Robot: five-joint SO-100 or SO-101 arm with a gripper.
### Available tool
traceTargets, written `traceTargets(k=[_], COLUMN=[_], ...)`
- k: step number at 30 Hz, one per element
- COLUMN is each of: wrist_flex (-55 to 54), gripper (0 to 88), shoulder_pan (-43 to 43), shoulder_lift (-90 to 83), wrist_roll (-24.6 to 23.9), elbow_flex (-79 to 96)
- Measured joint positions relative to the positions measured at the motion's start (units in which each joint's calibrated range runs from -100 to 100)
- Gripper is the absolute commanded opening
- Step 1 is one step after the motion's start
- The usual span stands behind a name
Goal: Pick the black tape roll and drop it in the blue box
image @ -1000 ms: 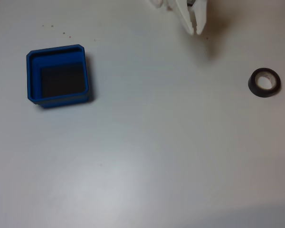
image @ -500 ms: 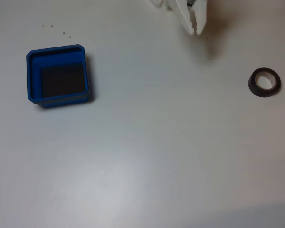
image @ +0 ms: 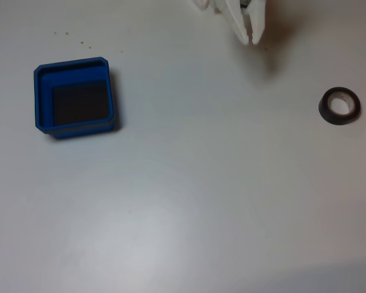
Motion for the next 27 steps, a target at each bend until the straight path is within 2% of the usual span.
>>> traceTargets(k=[12,16,24,27], wrist_flex=[0.0,0.0,0.0,0.0], gripper=[0.7,0.7,0.7,0.7], shoulder_pan=[-1.7,-8.5,-29.1,-33.7], shoulder_lift=[0.0,0.0,0.0,0.0], wrist_roll=[0.0,0.0,0.0,0.0], elbow_flex=[0.0,0.0,0.0,0.0])
